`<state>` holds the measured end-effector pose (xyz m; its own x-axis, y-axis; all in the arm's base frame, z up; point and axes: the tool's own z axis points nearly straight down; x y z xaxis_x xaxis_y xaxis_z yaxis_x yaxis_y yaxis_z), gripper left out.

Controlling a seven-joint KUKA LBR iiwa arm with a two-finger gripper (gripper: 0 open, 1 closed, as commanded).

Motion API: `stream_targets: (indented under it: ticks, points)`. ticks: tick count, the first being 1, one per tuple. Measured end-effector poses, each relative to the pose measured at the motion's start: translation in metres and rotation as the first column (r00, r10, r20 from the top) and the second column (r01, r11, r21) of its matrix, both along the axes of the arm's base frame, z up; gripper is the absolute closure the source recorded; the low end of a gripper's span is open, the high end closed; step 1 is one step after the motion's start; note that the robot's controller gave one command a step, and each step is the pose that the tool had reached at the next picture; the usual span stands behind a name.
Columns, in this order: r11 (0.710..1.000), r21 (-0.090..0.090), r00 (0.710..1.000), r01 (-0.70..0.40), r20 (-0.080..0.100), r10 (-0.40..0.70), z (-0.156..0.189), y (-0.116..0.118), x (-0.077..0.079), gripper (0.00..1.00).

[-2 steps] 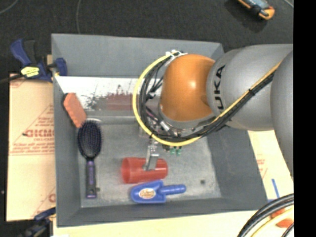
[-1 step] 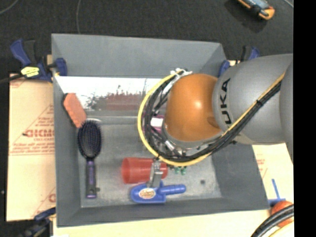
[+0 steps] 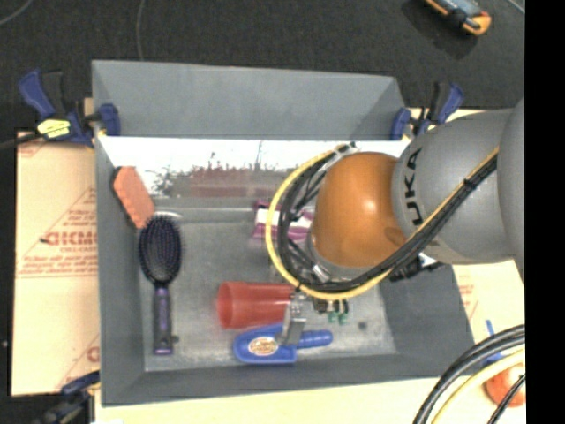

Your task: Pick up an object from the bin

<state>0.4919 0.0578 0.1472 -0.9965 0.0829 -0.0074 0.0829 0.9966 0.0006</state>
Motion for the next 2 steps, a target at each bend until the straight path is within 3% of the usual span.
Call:
stream_targets:
  ticks: [1, 2]
  points:
    - [1.0, 0.005, 1.0, 0.016, 0.008, -0.016, 0.0152, 0.0251, 0.017, 0.0]
    - [1.0, 0.004, 1.0, 0.02, 0.006, -0.02, 0.0072, 0.0222, 0.0161, 0.0]
